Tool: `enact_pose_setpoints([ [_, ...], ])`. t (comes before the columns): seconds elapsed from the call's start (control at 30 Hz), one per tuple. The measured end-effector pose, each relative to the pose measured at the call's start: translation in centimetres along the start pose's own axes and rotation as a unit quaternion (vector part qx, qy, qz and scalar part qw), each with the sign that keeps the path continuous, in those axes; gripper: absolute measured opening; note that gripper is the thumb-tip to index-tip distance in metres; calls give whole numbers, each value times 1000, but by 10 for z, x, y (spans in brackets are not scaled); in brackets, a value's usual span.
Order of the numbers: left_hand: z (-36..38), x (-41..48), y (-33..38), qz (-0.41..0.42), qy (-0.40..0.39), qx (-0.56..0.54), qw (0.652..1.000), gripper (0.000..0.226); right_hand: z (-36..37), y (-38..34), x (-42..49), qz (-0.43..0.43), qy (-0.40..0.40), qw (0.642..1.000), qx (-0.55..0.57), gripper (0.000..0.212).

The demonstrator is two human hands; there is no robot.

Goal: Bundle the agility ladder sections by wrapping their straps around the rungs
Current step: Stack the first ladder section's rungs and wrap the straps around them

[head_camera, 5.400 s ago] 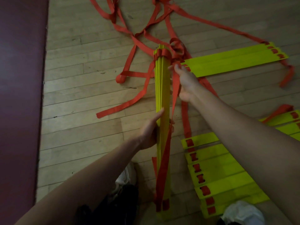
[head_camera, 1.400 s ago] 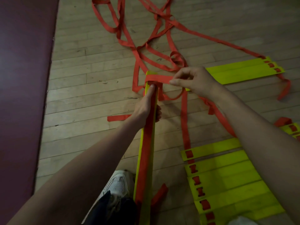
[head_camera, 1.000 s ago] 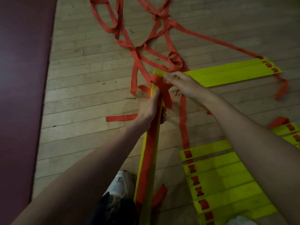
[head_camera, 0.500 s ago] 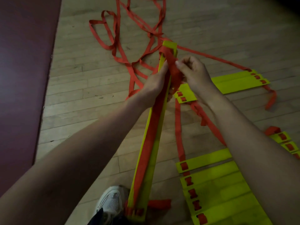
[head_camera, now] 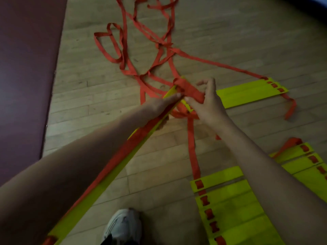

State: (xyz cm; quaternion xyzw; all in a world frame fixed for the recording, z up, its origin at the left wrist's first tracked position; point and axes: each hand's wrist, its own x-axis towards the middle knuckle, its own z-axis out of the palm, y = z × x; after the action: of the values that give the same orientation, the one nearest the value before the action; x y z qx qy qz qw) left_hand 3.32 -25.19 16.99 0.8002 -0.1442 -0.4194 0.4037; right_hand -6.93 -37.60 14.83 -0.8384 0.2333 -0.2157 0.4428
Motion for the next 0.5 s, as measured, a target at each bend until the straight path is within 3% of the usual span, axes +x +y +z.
enact_pose_setpoints([
  [0.07, 4, -5, -29, -41, 3, 28, 999, 67, 6, 17, -19, -29, -51, 995, -85, 17],
  [0.17, 15, -18, -65, -65, -9, 77, 995, 74, 13, 34, -46, 12, -150, 980, -127, 30],
  [0.27, 22, -19, -84, -92, -30, 71, 993, 77, 11, 37, -66, 113, -200, 973, 18, 34],
  [0.37, 25, -26, -94, -106, -87, 73, 988, 79, 7, 44, -80, 211, -233, 931, 183, 32],
  [0.5, 22, -30, -99, -94, -117, 51, 987, 78, 7, 49, -93, 248, -272, 888, 275, 24],
])
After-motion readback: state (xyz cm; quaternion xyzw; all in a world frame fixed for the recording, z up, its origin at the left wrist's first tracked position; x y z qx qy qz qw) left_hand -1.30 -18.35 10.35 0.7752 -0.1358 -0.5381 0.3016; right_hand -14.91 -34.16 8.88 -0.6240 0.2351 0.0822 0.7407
